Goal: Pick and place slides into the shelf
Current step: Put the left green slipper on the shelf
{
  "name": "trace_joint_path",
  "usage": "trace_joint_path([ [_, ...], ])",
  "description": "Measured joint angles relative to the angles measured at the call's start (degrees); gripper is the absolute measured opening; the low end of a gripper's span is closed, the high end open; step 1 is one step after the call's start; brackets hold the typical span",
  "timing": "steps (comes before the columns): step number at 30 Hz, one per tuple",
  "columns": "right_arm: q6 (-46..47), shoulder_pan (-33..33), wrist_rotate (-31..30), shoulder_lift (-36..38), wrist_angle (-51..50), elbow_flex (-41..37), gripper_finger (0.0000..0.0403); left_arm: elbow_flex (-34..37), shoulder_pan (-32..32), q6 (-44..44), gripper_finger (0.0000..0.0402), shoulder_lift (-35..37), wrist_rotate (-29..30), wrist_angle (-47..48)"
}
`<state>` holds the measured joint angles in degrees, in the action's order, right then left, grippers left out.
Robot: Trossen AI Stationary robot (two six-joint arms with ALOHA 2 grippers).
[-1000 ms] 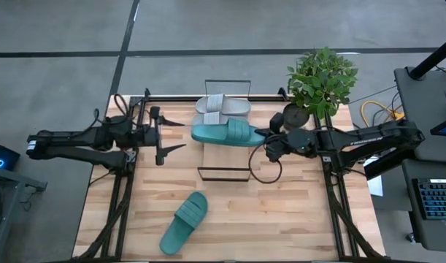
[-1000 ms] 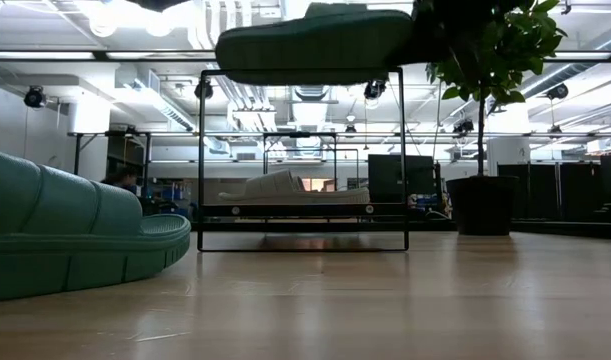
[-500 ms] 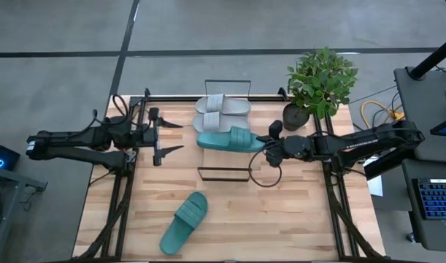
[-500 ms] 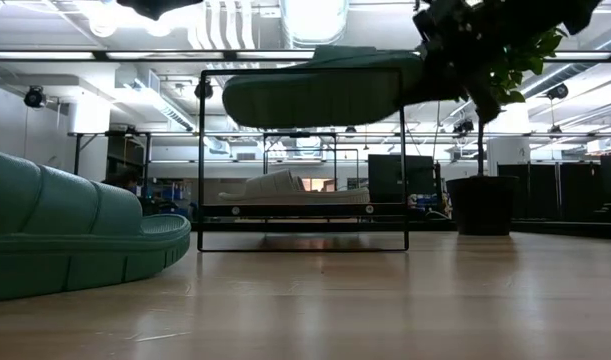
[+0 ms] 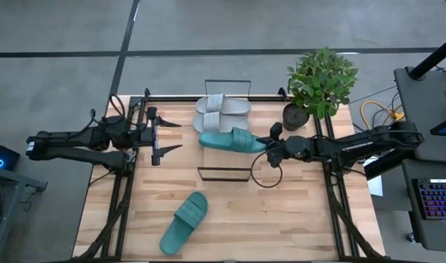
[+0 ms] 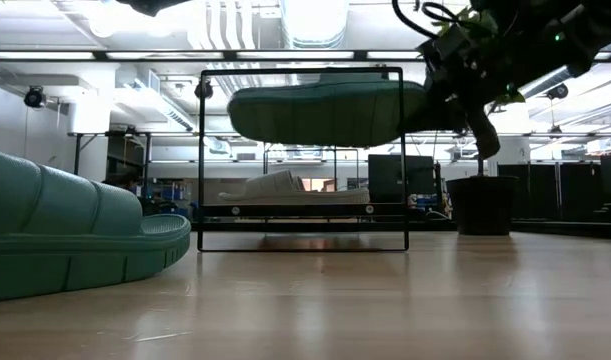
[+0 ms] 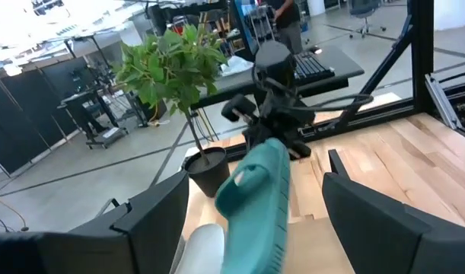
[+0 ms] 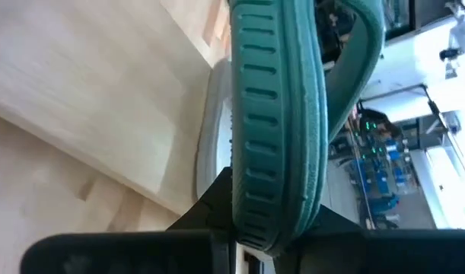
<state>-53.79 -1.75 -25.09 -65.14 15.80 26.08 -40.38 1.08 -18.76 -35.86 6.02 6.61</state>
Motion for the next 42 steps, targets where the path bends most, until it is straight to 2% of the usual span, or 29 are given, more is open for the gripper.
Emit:
trace_joint_path([
  [4,-1.06,-0.07,0.73,-3.91,0.22,-0.17,0.0035,0.00,0.00,0.00,0.0286,0.15,0.04,0.02],
  [13,-5.07,0.37,-3.27,-13.12,3.30,-0.17,0.0035,0.00,0.04,0.08,0.0286,-0.41,0.37,0.07],
  [25,-11.22,1.87,-5.98,-10.61,1.32,-0.30,0.0035,0.00,0.02,0.39,0.0286,-1.36,0.46,-0.03],
  [35,-7.57,5.97,-1.26,-9.27,0.63,-1.18,0.0035,0.00,0.02,0.39,0.0286,-2.88,0.49,-0.10],
  [42,-6.28,6.98,-1.06,-9.53,-0.47,-1.37,0.0035,0.00,0.02,0.39,0.0286,-3.11,0.48,-0.09],
])
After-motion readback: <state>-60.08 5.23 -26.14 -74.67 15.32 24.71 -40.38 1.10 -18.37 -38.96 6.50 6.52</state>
